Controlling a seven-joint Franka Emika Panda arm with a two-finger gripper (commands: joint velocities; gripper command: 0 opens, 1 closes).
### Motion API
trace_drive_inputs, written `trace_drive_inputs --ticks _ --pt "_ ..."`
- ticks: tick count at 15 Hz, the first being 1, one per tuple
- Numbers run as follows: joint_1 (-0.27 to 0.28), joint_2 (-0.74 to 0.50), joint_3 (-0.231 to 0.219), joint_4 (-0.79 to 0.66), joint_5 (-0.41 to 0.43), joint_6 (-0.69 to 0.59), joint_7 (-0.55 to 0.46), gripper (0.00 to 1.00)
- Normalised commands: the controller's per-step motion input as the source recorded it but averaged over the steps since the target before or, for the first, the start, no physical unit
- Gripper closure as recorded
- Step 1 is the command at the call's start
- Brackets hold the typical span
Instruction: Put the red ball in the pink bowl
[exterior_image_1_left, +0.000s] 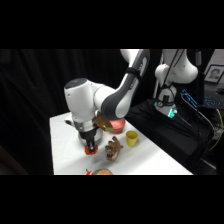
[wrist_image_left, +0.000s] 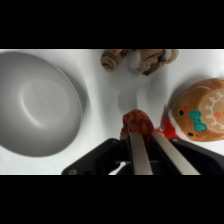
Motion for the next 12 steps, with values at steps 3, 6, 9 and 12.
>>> trace_drive_inputs --ticks 3,6,9,12 --pt "-0.026 -0.29 0.018 -0.05 -0.069 -0.27 -0.06 0.96" --pt "-0.057 -0.34 0.030 -0.14 -0.068 -0.20 -0.09 0.96" --pt "-0.087 -0.40 0.040 -0.26 -0.054 -0.14 -0.13 0.96" --pt "-0.121 -0.43 0.048 -0.36 -0.019 -0.04 -0.16 0.96"
